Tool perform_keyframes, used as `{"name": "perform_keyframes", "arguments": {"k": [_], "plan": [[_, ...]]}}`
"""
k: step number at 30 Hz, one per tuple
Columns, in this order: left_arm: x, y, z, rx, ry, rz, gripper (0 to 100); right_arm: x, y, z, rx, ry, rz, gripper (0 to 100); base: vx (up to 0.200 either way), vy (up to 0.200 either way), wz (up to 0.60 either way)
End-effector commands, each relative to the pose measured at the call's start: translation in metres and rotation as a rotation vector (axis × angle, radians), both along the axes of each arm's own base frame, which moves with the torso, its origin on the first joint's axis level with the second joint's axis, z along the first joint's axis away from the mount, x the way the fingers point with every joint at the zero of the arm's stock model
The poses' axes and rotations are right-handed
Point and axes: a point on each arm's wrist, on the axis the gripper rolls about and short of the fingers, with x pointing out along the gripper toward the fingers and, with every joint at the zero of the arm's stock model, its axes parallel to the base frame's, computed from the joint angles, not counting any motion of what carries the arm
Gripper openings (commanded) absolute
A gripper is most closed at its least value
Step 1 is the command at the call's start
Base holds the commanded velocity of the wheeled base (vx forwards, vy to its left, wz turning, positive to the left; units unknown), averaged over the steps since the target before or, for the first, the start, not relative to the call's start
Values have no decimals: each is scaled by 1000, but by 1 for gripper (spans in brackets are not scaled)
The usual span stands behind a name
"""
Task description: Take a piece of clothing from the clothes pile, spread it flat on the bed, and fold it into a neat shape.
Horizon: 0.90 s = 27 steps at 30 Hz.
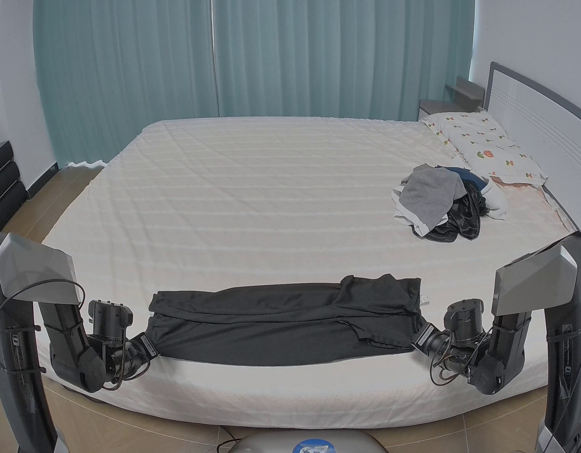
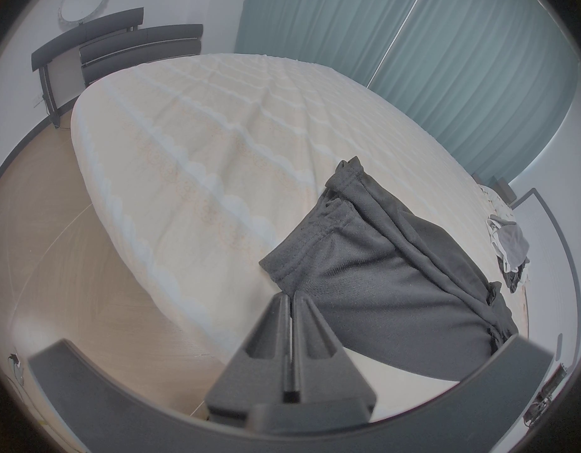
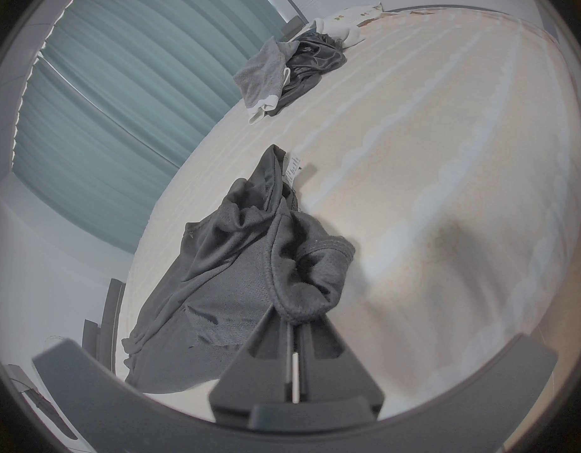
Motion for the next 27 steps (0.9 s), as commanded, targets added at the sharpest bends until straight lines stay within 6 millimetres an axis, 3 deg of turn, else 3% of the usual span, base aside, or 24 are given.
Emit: {"name": "perform_keyframes", "arguments": {"k": [1, 9, 20, 21, 22, 23, 27], "plan": [[-2, 1, 3, 5, -2, 3, 0, -6, -2, 8, -6, -4, -5, 0, 0, 0, 0], [-3, 9, 7, 52, -2, -15, 0, -22, -7, 25, -27, -11, 3, 0, 0, 0, 0], [-9, 10, 9, 82, 14, -39, 0, -41, 4, 20, -67, 41, 85, 0, 0, 0, 0], [-10, 10, 8, 84, 17, -41, 100, -41, 4, 19, -69, 42, 86, 0, 0, 0, 0], [-10, 10, 7, 85, 21, -43, 100, -41, 4, 18, -72, 44, 90, 0, 0, 0, 0], [-10, 10, 7, 85, 21, -43, 100, -40, 4, 16, -75, 47, 93, 100, 0, 0, 0], [-9, 14, 13, 84, -7, -29, 100, -42, 2, 18, -84, 48, 89, 100, 0, 0, 0]]}}
